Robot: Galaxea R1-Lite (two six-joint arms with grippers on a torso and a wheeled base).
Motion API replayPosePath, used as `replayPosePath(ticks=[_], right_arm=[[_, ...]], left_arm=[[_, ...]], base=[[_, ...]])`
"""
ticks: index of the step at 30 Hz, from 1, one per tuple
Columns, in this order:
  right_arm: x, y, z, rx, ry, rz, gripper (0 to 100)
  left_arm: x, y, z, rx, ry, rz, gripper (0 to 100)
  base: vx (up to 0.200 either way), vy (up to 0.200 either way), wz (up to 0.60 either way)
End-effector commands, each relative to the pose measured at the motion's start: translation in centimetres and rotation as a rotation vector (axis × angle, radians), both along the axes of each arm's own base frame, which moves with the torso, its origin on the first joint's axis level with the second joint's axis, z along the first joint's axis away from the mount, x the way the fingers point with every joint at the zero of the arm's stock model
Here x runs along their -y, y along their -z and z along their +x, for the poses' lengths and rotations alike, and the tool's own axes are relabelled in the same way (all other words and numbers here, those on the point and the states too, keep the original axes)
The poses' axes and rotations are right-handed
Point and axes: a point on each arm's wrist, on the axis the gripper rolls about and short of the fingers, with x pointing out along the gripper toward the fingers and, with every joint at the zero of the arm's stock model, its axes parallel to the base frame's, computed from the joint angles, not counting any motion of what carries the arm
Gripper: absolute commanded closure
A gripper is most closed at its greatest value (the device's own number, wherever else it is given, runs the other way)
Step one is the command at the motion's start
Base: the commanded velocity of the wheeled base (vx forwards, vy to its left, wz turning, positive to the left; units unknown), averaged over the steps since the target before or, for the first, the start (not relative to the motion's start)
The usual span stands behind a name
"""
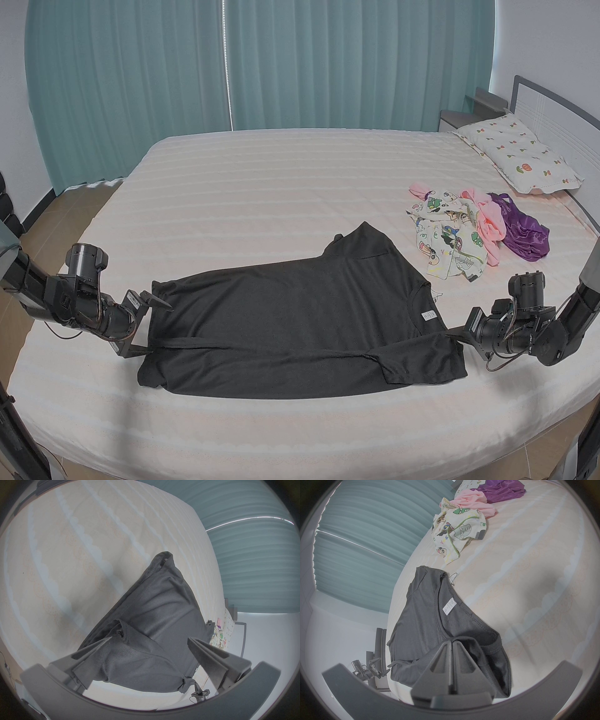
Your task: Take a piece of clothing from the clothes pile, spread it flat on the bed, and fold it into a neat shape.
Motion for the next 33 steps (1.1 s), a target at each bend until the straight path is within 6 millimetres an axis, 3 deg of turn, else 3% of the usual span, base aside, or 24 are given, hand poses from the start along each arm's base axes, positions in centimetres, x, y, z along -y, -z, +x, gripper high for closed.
replayPosePath(ticks=[1,11,12,22,33], right_arm=[[0.0,0.0,0.0,0.001,-0.001,0.000,100],[-0.1,0.0,0.0,-0.001,-0.002,-0.001,100],[-0.1,0.1,0.0,-0.002,-0.005,-0.002,100],[-0.4,-0.2,-0.1,0.011,-0.015,-0.005,100],[-0.3,-0.4,-0.6,0.146,-0.004,0.009,100]], left_arm=[[0.3,0.3,-0.2,-0.011,0.012,0.002,0],[0.7,1.7,0.5,-0.037,-0.010,0.055,0],[0.8,2.1,0.7,-0.042,-0.019,0.067,100],[0.4,2.7,0.9,-0.039,-0.049,0.092,100],[-1.9,1.9,0.3,-0.029,-0.119,0.091,100]], base=[[0.000,0.000,0.00],[0.000,0.000,0.00],[0.000,0.000,0.00],[0.000,0.000,0.00],[0.000,0.000,0.00]])
